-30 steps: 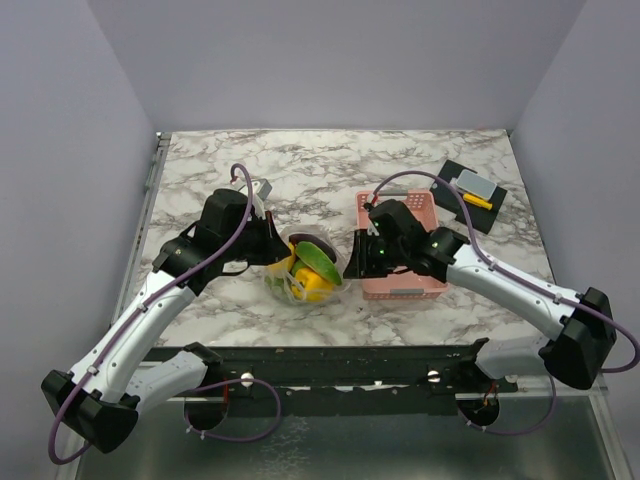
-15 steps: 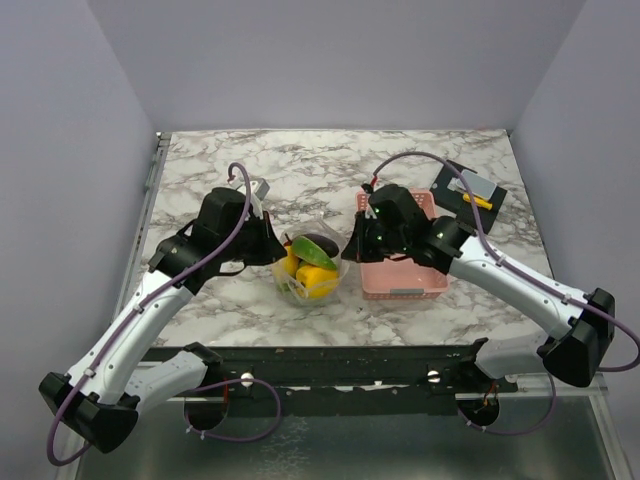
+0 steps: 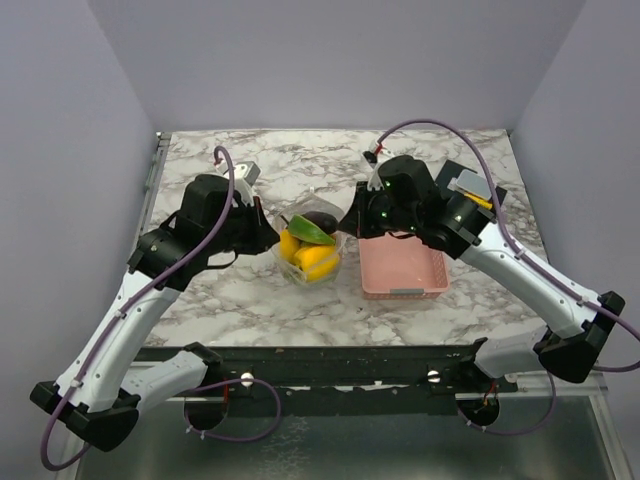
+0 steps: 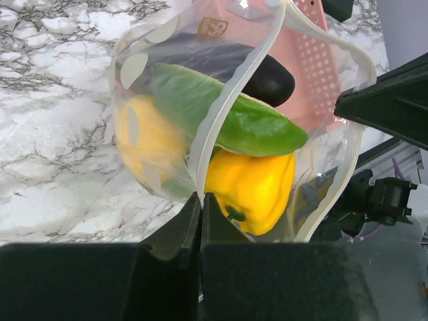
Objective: Place the food in the zip-top bag and seal the zipper
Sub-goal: Adjust the zipper food storage bag at the center of the board.
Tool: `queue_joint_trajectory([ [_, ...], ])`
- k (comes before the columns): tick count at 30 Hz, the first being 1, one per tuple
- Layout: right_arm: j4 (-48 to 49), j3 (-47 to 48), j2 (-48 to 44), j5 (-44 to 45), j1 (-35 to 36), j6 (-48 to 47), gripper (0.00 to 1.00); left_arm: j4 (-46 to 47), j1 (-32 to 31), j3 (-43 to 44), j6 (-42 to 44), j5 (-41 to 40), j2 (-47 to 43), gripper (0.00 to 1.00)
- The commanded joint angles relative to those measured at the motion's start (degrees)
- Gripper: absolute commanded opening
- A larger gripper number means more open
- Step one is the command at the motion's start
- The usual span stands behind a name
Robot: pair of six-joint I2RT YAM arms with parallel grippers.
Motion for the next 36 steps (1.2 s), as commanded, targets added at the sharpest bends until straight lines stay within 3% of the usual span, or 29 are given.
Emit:
queue_joint_trajectory([
  [1,2.26,-5.18,1.34,1.22,0.31,-0.66,0.01,2.65,-0.26,-6.79,-0.34,-1.28,-1.33,0.00],
  [4,6.74,-11.86,3.26,1.18,0.31,0.48,0.01,9.21,-0.27,-17.98,-2.16,-0.06,-2.08,0.00],
  [7,8.06,-12.90,5.41,0.87,0.31,0.78,0.01,12.90,-0.26,-22.82,-2.94,0.65,-0.31,0.00],
  [10,6.84,-8.34,5.00,1.11,0.31,-0.71,0.01,12.15,-0.26,-19.41,-2.17,1.58,0.31,0.00],
  [15,1.21,2.95,4.85,2.36,0.31,-3.66,0.01,6.91,-0.26,-4.74,-1.00,2.18,0.79,0.00],
  [18,0.22,6.04,4.47,1.50,0.31,-3.75,0.01,5.70,-0.26,-0.18,-1.17,2.24,0.91,0.00],
  [21,1.65,3.67,4.25,1.90,0.31,-2.93,0.01,6.41,-0.27,-2.87,-1.21,0.71,0.49,0.00],
  [27,5.55,-5.43,7.35,-0.91,0.31,0.07,0.00,12.66,-0.28,-16.40,-2.72,1.36,1.82,0.00],
  [36,4.84,-2.33,5.54,-0.99,0.31,-0.47,0.01,9.19,-0.26,-7.74,-0.44,0.11,1.62,0.00],
])
